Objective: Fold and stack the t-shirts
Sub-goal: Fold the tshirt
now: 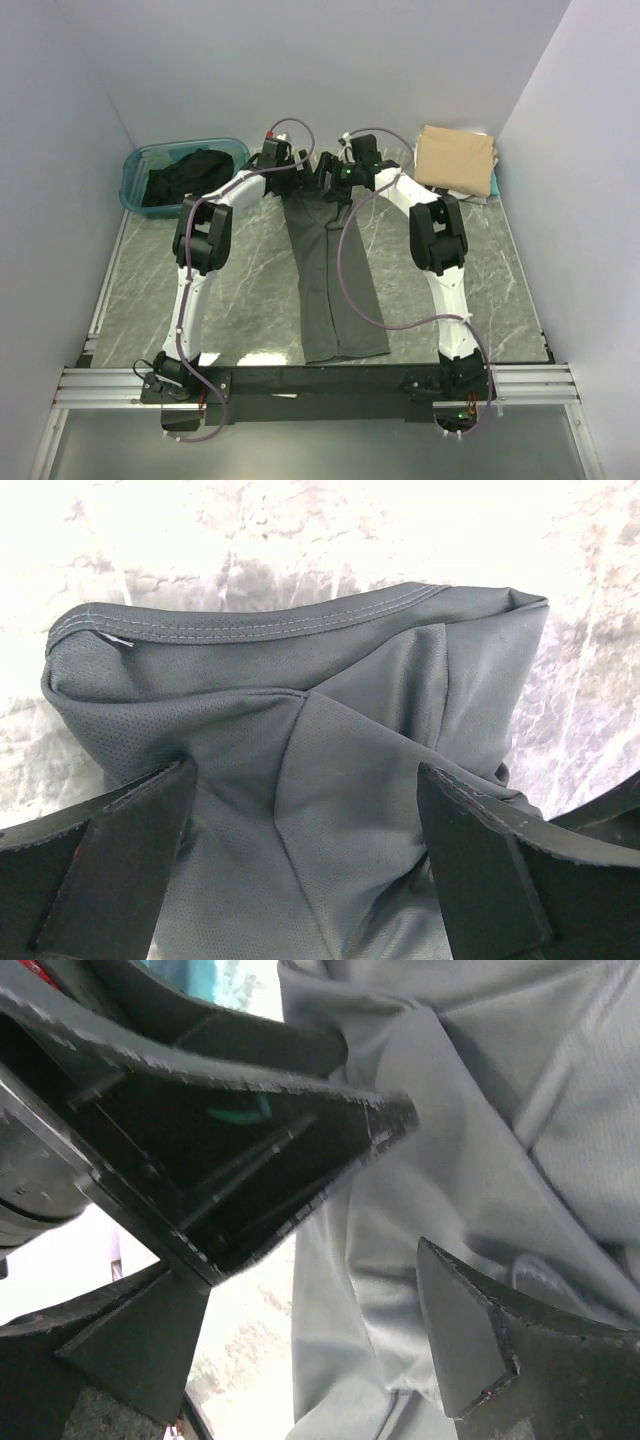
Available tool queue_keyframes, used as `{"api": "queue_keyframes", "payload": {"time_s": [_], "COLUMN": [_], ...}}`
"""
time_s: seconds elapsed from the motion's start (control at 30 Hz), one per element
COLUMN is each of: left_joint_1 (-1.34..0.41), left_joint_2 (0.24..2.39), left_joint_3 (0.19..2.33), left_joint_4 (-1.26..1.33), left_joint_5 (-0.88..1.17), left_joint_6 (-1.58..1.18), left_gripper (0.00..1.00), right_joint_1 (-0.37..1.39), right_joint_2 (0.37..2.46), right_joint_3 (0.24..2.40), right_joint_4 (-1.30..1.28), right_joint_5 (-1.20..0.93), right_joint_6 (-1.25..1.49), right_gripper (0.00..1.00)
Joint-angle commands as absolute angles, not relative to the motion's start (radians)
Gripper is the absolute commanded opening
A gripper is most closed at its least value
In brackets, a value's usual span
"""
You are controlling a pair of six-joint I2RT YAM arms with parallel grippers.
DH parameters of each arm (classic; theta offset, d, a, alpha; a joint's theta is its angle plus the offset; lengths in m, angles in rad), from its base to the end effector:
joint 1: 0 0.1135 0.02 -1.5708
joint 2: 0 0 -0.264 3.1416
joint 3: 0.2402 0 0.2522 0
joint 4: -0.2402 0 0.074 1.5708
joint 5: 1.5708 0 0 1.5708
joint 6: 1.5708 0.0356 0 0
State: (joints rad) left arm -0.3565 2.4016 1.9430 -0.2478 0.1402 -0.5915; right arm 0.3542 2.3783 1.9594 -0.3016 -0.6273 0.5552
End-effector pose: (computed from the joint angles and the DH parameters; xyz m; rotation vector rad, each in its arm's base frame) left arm 0.5083 -0.1946 0.1660 -0.2003 2.3473 -0.6429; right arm 0.4957 0.2056 0.1833 -0.1092 2.4083 1.1693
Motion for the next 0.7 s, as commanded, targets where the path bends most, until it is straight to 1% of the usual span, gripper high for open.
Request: {"api": "queue_keyframes", "payload": {"time_s": [0.0,0.07,0.17,0.3,0.5,0.67], "left_joint_1": [-0.357,-0.354,-0.351,-0.351,-0.351,-0.351], "left_joint_2": [2.459,2.476,2.496,2.5,2.493,2.517], "left_joint_3": [1.98,1.996,2.019,2.016,2.005,2.083], "left_joint_4": [-0.307,-0.311,-0.318,-0.305,-0.293,-0.29], "left_joint_5": [0.161,0.167,0.167,0.184,0.175,0.199], "left_joint_6": [-0.601,-0.601,-0.601,-0.591,-0.577,-0.565], "left_gripper": [0.99,0.99,0.99,0.99,0.99,0.99], "right_joint_1": [0.351,0.348,0.341,0.331,0.325,0.324], "right_joint_2": [2.344,2.3,2.238,2.201,2.163,2.096], "right_joint_3": [1.898,1.803,1.639,1.547,1.552,1.592], "right_joint_4": [-0.332,-0.283,-0.246,-0.198,-0.235,-0.316], "right_joint_5": [-0.618,-0.565,-0.551,-0.571,-0.523,-0.448], "right_joint_6": [0.557,0.557,0.56,0.574,0.548,0.488], "right_gripper": [0.87,0.87,0.87,0.87,0.87,0.87]}}
